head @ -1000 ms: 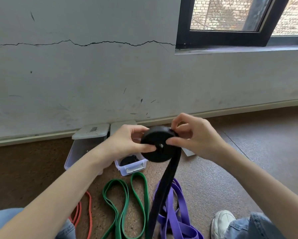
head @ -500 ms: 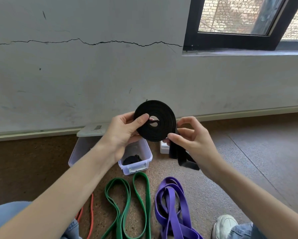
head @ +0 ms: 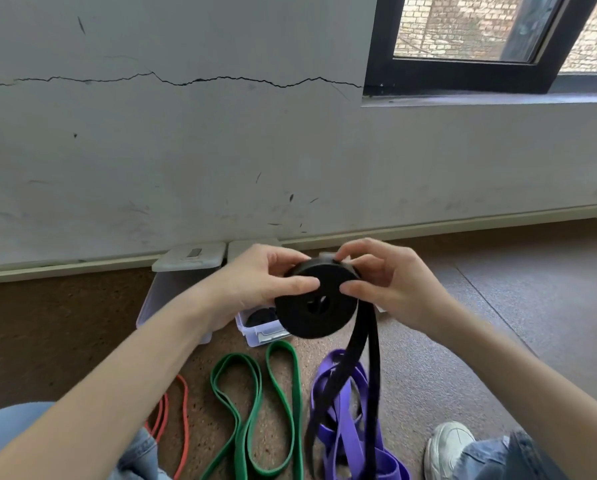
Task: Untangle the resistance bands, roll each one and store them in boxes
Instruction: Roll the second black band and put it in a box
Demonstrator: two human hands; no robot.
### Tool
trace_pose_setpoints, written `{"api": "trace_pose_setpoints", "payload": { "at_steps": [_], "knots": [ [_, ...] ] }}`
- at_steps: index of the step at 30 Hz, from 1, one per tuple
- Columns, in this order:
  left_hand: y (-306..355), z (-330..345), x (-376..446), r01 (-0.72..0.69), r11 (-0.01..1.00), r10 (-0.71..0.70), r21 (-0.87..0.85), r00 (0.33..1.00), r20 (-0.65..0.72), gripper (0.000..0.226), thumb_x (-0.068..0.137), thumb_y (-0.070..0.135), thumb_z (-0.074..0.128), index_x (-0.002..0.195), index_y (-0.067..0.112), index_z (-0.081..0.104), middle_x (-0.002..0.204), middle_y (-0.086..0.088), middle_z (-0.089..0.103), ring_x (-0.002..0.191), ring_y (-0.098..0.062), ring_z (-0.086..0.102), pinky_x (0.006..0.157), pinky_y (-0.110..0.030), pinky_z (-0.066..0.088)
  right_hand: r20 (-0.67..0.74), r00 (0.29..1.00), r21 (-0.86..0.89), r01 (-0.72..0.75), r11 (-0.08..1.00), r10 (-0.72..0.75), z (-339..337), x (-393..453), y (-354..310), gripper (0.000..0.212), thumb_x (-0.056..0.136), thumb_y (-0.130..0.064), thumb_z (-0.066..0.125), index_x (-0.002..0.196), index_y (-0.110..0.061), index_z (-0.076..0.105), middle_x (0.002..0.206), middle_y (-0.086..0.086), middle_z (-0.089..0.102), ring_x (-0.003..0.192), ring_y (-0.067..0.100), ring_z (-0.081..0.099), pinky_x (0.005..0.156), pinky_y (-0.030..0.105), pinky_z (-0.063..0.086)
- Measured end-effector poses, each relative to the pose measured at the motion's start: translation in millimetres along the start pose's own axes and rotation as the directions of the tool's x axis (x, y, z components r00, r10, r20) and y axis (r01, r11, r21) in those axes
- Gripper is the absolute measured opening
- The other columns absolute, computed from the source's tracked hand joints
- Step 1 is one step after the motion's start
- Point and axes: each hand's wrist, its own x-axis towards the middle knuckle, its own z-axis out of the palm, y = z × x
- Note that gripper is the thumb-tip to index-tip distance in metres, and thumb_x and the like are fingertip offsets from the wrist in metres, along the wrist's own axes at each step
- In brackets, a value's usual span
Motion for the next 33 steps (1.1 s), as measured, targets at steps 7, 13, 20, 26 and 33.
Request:
{"api": "trace_pose_setpoints", "payload": {
  "at_steps": [7,13,20,26,33],
  "knots": [
    [7.2,0.4,0.1,-0.109,0.982,0.083,-0.154,0.982,-0.171,0.022,0.072,0.017,0.068,0.093,0.011,0.069,0.081,-0.003,0.075,0.074,-0.015,0.071,0.059,-0.024,0.057,-0.134,0.987,0.283,-0.045,0.958,0.086,10.8,-1.4,5.5,0.03,0.078,-0.007,0.069,0.104,-0.014,0.057,0.092,0.005,0.072,0.084,0.015,0.069,0.067,0.02,0.052],
    [12.4,-0.9,5.7,-0.165,0.89,-0.011,-0.425,0.925,-0.381,0.01,0.085,0.013,0.06,0.091,0.008,0.067,0.07,-0.001,0.072,0.061,-0.012,0.067,0.057,-0.025,0.058,-0.179,0.974,0.262,-0.091,0.961,0.141,20.2,0.3,11.9,0.023,0.079,-0.019,0.069,0.096,-0.011,0.056,0.085,0.006,0.072,0.078,0.017,0.068,0.071,0.032,0.057],
    [-7.1,17.0,2.9,-0.253,0.712,-0.136,-0.656,0.866,-0.481,0.007,0.086,0.013,0.059,0.086,0.01,0.065,0.068,-0.002,0.073,0.061,-0.012,0.069,0.055,-0.027,0.058,-0.12,0.992,0.198,-0.022,0.98,0.046,39.9,-1.5,19.0,0.021,0.085,-0.014,0.065,0.093,-0.023,0.048,0.089,0.007,0.074,0.082,0.02,0.071,0.075,0.026,0.056],
    [-20.8,27.3,1.8,-0.225,0.683,-0.131,-0.695,0.898,-0.42,0.011,0.087,0.015,0.058,0.094,0.01,0.065,0.08,-0.004,0.074,0.071,-0.014,0.071,0.066,-0.029,0.06,-0.118,0.988,0.381,-0.05,0.923,0.102,38.1,-2.9,16.7,0.024,0.085,-0.006,0.064,0.095,-0.013,0.043,0.091,0.014,0.072,0.083,0.028,0.07,0.082,0.038,0.056],
    [-19.1,8.2,-10.0,0.06,0.891,-0.06,-0.45,0.998,0.015,0.033,0.072,0.025,0.072,0.103,0.014,0.068,0.104,-0.012,0.071,0.092,-0.022,0.07,0.078,-0.032,0.058,-0.139,0.986,0.367,-0.032,0.93,0.09,7.1,-2.2,6.1,0.026,0.09,-0.002,0.052,0.105,-0.019,0.064,0.085,0.009,0.071,0.078,0.017,0.067,0.069,0.022,0.053]
  ]
}}
